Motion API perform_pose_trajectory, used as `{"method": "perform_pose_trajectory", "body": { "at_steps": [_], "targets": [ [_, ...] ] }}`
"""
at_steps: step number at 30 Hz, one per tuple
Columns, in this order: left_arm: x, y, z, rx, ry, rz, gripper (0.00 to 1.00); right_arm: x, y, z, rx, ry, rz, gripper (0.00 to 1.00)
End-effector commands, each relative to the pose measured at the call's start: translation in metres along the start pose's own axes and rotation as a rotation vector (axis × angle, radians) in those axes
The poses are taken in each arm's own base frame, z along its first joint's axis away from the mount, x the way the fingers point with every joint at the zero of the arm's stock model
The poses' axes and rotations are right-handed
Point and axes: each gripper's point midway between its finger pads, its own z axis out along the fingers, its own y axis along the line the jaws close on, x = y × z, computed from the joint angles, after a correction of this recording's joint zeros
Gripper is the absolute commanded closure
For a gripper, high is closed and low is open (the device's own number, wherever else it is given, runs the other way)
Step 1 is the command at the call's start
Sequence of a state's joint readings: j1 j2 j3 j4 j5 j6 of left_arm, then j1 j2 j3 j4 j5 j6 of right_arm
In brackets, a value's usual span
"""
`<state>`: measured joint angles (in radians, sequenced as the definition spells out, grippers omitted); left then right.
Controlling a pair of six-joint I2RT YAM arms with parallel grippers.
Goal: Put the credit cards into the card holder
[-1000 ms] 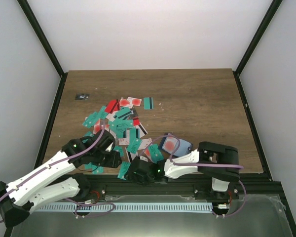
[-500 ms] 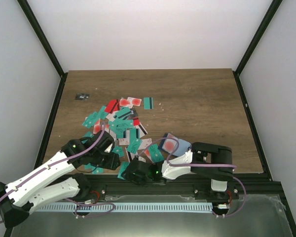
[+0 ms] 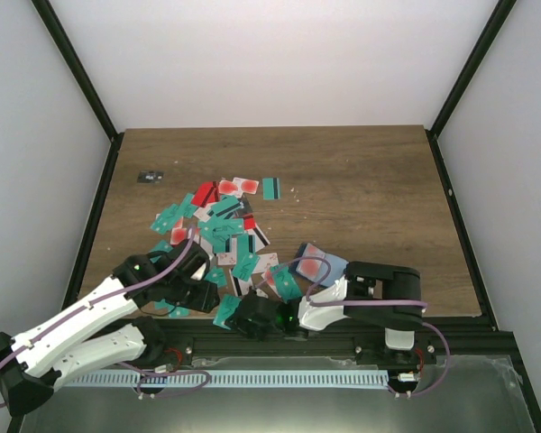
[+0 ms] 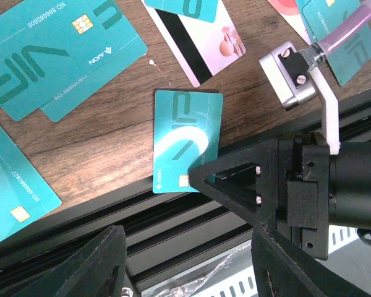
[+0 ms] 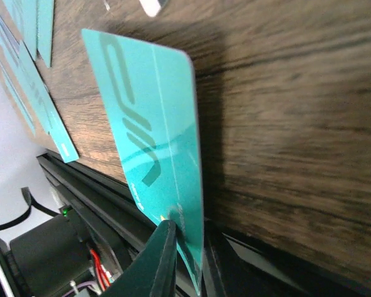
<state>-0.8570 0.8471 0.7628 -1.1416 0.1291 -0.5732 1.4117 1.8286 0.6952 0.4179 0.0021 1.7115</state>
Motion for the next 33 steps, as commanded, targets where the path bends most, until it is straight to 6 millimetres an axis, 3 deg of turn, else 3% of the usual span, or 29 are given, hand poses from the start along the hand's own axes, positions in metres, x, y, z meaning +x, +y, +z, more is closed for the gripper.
{"method": "perform_pose_trajectory", "body": {
  "at_steps": [1,5,10,15,19,28,33],
  "targets": [
    [0.004,0.002,0.002,-0.002,0.020,0.014,0.42,-0.006,-0.036,0.004,0.095,-0.036,0.019,0.90],
    [0.000,0.000,0.001,-0.005,0.011,0.019,0.43,-0.005,-0.033,-0.001,0.095,-0.027,0.000,0.99],
    [-0.009,-0.003,-0.004,-0.011,-0.013,0.023,0.42,0.003,-0.022,-0.011,0.098,0.015,-0.065,0.99],
    [-0.019,-0.005,-0.009,-0.029,-0.034,0.016,0.41,0.008,0.007,-0.019,0.087,0.063,-0.193,0.99],
    [-0.030,-0.008,-0.018,-0.045,-0.063,0.009,0.36,0.001,0.028,-0.031,0.077,0.086,-0.267,0.99],
    [-0.063,-0.009,-0.045,-0.108,-0.145,-0.022,0.34,-0.055,0.084,-0.084,-0.024,0.032,-0.378,0.99],
    [-0.085,-0.014,-0.057,-0.111,-0.194,-0.069,0.34,-0.097,0.100,-0.126,-0.069,-0.015,-0.402,0.99]
  ]
}}
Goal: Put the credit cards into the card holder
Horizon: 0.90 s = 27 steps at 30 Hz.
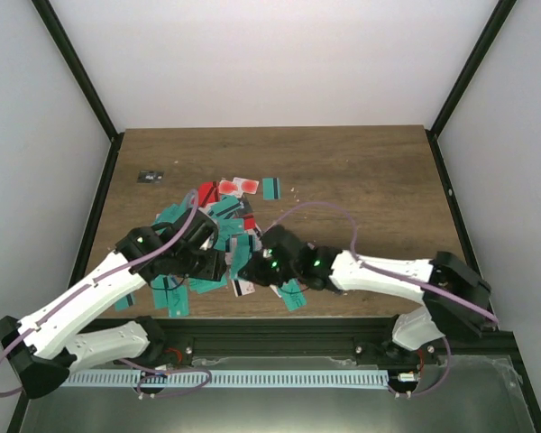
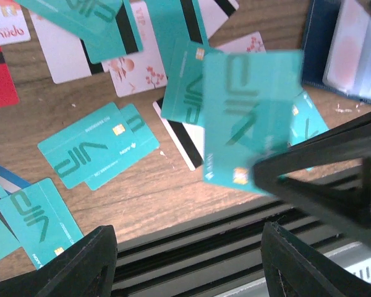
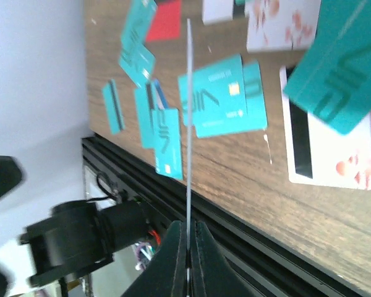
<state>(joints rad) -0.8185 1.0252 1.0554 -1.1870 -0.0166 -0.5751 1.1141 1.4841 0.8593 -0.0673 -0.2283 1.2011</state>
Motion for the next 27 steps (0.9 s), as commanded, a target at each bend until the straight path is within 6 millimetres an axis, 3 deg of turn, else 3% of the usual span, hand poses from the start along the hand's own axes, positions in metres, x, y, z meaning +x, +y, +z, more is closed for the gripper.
{"method": "perform_pose_trajectory", "body": {
  "at_steps": [1,6,10,15,18,21,27],
  "targets": [
    [-0.022,-0.001,-0.010,-0.016,-0.053,-0.044,0.34,-0.033,0.008,-0.041,-0.032,-0.022,-0.091,0.99],
    [-0.047,-0.020,-0.016,0.052,-0.104,-0.067,0.32,-0.076,-0.006,-0.080,-0.020,-0.101,-0.119,0.99],
    [-0.066,-0.037,-0.017,0.126,-0.143,-0.077,0.32,-0.096,-0.011,-0.104,0.044,-0.152,-0.204,0.97],
    [-0.084,-0.059,-0.012,0.227,-0.157,-0.094,0.32,-0.108,-0.019,-0.133,0.170,-0.220,-0.181,0.97],
    [-0.092,-0.074,-0.013,0.304,-0.172,-0.108,0.32,-0.105,-0.020,-0.142,0.187,-0.223,-0.198,0.99],
    [-0.103,-0.090,-0.018,0.389,-0.191,-0.111,0.32,-0.099,-0.018,-0.150,0.152,-0.207,-0.236,0.99],
    [-0.129,-0.108,-0.033,0.561,-0.248,-0.077,0.34,-0.121,-0.008,-0.179,-0.018,-0.249,-0.267,0.99]
  ]
}}
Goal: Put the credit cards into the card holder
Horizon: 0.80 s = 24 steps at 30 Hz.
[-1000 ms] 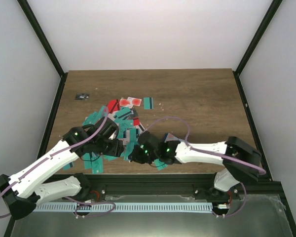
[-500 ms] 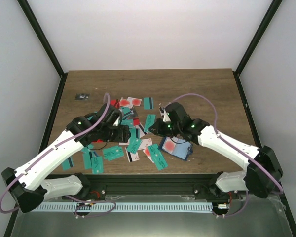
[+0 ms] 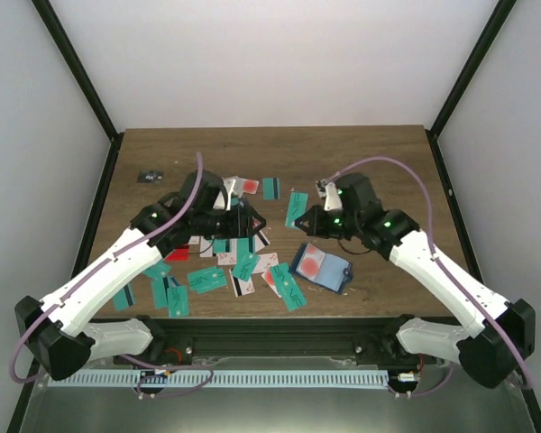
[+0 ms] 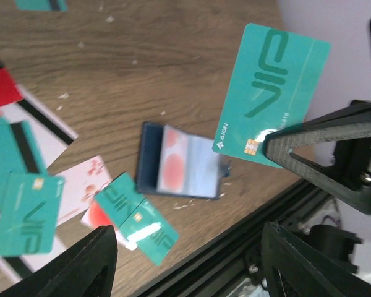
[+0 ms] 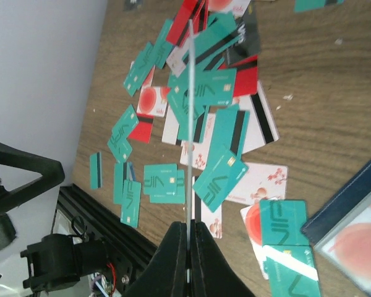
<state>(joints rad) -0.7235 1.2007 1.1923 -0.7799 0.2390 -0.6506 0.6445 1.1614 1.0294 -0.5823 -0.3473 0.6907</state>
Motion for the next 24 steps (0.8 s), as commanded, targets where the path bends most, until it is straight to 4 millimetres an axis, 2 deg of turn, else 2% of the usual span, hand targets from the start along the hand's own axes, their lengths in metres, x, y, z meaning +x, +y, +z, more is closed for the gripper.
{"method": "perform_pose_trajectory", "body": {
  "at_steps": [1,8,13,16,24],
  "targets": [
    [-0.026,-0.033,-0.006,0.216,-0.048,0.033,0.35,-0.019,0.006,-0.022,-0.139,-0.037,-0.051,0.99],
    [-0.050,-0.041,-0.004,0.393,-0.075,0.076,0.36,-0.025,0.009,-0.047,-0.266,-0.088,-0.108,0.99],
    [-0.064,-0.056,0.005,0.544,-0.054,0.058,0.40,-0.017,0.014,-0.057,-0.428,-0.080,-0.102,0.99],
    [-0.065,-0.060,0.015,0.583,-0.017,0.080,0.44,-0.013,0.025,-0.063,-0.515,-0.076,-0.133,0.99],
    [-0.054,-0.076,0.016,0.727,0.031,0.101,0.51,-0.008,0.035,-0.065,-0.611,-0.039,-0.162,0.99]
  ]
}}
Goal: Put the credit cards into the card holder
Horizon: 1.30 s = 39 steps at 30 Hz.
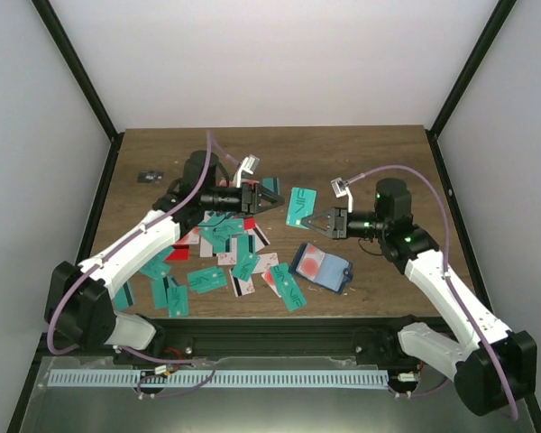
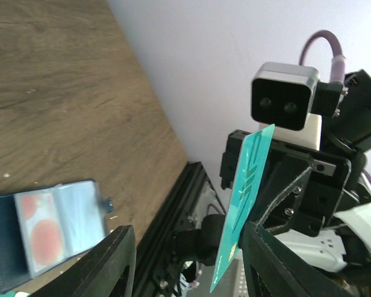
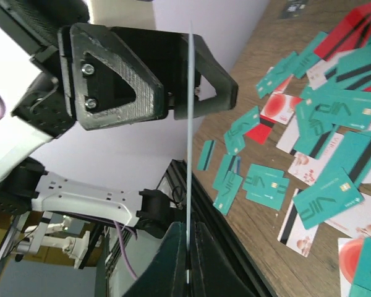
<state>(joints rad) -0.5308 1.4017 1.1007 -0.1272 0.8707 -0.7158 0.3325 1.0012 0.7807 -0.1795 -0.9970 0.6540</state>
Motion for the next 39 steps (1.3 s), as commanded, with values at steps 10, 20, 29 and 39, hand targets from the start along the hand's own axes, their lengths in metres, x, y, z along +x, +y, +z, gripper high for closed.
{"method": "perform_pose_trajectory", "body": {
  "at_steps": [10,20,29,39],
  "targets": [
    [0.011,-0.041,0.020,0.228,0.070,0.082,0.72,-0.011,0.022,0.002,-0.133,0.014,-0.058,0.99],
    [0.006,-0.043,0.021,0.215,0.044,0.074,0.96,-0.012,0.009,0.006,-0.095,0.016,-0.016,0.92],
    [0.033,0.011,0.045,0.060,0.160,0.034,0.96,0.015,-0.101,-0.031,0.549,-0.065,0.209,0.27],
    [0.081,0.071,0.112,-0.081,0.378,-0.012,0.96,0.096,-0.176,-0.099,1.056,-0.119,0.582,0.29]
  ]
}}
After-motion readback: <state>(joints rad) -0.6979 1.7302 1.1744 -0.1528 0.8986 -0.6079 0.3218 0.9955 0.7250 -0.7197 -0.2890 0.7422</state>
